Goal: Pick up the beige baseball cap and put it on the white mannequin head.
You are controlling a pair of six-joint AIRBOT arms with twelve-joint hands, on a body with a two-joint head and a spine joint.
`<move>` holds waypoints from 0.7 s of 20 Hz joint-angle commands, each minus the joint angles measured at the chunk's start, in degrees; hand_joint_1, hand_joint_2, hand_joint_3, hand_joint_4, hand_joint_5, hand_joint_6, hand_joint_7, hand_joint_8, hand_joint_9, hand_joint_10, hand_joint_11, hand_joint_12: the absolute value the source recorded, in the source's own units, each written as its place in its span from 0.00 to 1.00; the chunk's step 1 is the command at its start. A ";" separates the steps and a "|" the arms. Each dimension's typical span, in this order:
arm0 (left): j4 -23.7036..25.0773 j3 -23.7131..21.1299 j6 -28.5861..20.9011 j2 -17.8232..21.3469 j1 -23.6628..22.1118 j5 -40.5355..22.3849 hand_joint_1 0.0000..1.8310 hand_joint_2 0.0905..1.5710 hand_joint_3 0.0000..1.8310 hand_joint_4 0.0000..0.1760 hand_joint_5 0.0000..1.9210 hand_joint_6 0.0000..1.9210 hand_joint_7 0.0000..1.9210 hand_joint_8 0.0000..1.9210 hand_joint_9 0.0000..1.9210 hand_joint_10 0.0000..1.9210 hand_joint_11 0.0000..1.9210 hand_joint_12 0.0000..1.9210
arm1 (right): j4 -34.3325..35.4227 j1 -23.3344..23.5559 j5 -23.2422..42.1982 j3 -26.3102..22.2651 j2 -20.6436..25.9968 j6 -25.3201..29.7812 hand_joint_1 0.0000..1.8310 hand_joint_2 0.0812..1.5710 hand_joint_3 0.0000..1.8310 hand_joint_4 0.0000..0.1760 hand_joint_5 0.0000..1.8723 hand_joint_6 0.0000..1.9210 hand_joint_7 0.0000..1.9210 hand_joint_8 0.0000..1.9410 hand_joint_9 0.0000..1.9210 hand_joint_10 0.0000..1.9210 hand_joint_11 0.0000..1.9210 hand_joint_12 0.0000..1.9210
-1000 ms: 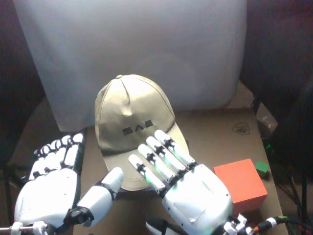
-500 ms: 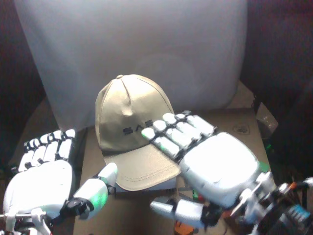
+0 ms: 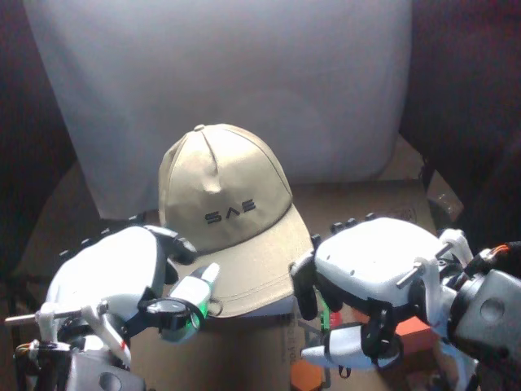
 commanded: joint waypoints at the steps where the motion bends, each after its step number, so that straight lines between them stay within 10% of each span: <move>1: 4.30 0.12 -0.18 0.78 -1.00 -4.66 0.52 0.76 0.00 0.02 0.34 1.00 0.45 1.00 0.55 1.00 0.62 1.00 | -2.22 0.20 4.11 -0.37 0.11 0.03 0.65 0.67 0.00 0.00 0.41 1.00 0.61 1.00 0.76 1.00 0.92 1.00; 2: 4.32 -0.07 18.42 1.07 -1.79 -4.66 0.54 0.75 0.00 0.00 0.40 1.00 0.49 1.00 0.57 1.00 0.62 1.00 | -2.21 -0.31 5.27 -0.64 0.13 0.03 0.67 0.68 0.00 0.00 0.41 1.00 0.65 1.00 0.82 1.00 0.97 1.00; 4: 4.00 -0.53 19.23 2.04 -3.16 -4.32 0.60 0.73 0.00 0.00 0.60 1.00 0.66 1.00 0.69 1.00 0.72 1.00 | 0.27 -1.07 8.82 -1.66 0.60 -1.84 0.66 0.71 0.00 0.00 0.68 1.00 0.76 1.00 0.88 1.00 1.00 1.00; 5: 4.00 -0.72 19.40 2.56 -3.55 -3.66 0.60 0.73 0.00 0.00 0.64 1.00 0.70 1.00 0.74 1.00 0.78 1.00 | 2.27 -1.36 9.89 -2.03 0.71 -3.23 0.64 0.72 0.00 0.80 0.71 1.00 0.78 1.00 0.90 1.00 1.00 1.00; 6: 3.76 -0.76 19.34 2.76 -3.86 -3.30 0.60 0.74 0.00 0.33 0.67 1.00 0.75 1.00 0.79 1.00 0.83 1.00 | 2.96 -1.82 10.43 -2.11 0.70 -3.57 0.61 0.73 0.00 0.96 0.70 1.00 0.79 1.00 0.92 1.00 1.00 1.00; 9: 3.03 -0.86 18.04 2.79 -4.69 -3.06 0.63 0.74 0.00 0.97 0.71 1.00 0.77 1.00 0.81 1.00 0.87 1.00 | 3.05 -2.90 10.68 -2.14 0.70 -3.60 0.55 0.77 0.01 1.00 0.70 1.00 0.79 1.00 0.92 1.00 1.00 1.00; 14: 2.84 -0.72 18.12 2.82 -6.28 -2.35 0.65 0.73 0.00 1.00 0.70 1.00 0.77 1.00 0.81 1.00 0.87 1.00 | 2.81 -2.94 10.13 -2.15 0.68 -3.76 0.55 0.81 0.01 1.00 0.70 1.00 0.79 1.00 0.91 1.00 1.00 1.00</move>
